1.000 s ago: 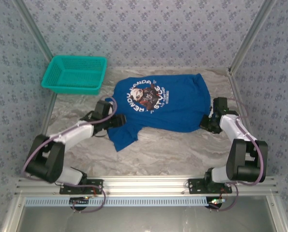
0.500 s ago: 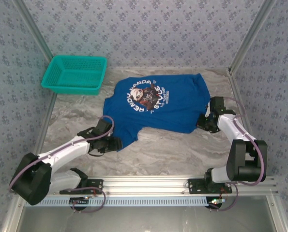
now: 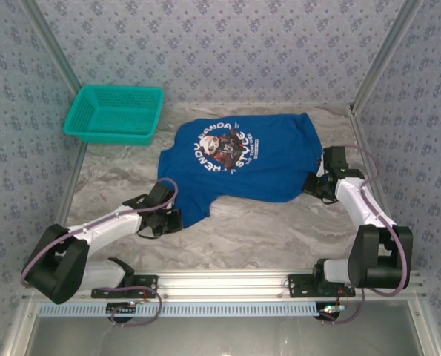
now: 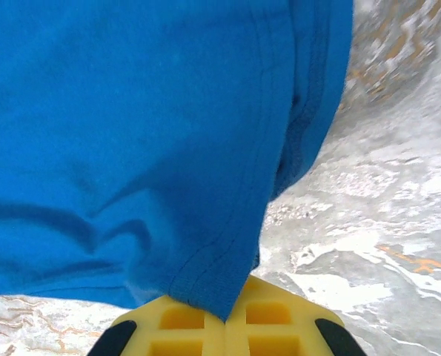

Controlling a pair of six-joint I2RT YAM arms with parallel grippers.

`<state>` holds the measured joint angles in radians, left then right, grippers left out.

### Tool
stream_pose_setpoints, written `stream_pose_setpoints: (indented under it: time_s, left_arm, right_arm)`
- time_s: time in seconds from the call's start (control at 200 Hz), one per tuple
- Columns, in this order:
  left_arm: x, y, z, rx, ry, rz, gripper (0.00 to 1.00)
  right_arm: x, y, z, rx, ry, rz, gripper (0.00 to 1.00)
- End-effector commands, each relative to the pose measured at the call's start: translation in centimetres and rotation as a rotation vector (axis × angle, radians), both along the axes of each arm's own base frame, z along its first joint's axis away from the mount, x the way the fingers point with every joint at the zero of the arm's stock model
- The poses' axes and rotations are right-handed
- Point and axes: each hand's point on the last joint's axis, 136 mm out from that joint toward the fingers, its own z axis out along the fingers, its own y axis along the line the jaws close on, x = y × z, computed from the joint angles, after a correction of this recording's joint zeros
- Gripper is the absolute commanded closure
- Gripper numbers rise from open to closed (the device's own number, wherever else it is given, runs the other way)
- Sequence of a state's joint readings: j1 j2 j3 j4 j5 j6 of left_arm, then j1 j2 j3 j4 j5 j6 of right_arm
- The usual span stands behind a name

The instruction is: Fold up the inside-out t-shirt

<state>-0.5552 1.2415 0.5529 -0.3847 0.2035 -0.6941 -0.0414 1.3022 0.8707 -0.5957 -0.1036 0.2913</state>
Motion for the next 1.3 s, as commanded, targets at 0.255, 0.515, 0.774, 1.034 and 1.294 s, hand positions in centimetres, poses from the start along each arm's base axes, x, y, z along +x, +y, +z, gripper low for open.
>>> stream_pose_setpoints:
  time_s: [0.255,0.515,0.774,1.034,1.294]
  left_arm:
    - [9.3,7.4,32.0,-0.201,-0.885,0.268,1.0]
    - [5.5,12.1,48.3,-0.127,-1.293,0.41,1.0]
    - [-1.2,16.7,58.4,0.039,-1.535,0.525,1.0]
    - [1.0,16.9,63.1,0.148,-1.553,0.514,1.0]
    - [15.4,15.3,59.0,0.256,-1.331,0.442,1.0]
  right_arm:
    - [2.6,-3.0,25.1,-0.033,-0.617,-0.102,1.0]
    - [-0.5,0.1,39.2,0.065,-0.939,-0.002,1.0]
    - [-8.4,-0.9,47.8,-0.031,-1.214,-0.073,1.0]
    - [-7.2,-0.6,49.0,-0.011,-1.212,-0.059,1.0]
    - [3.8,-1.6,44.6,0.04,-1.017,-0.09,1.0]
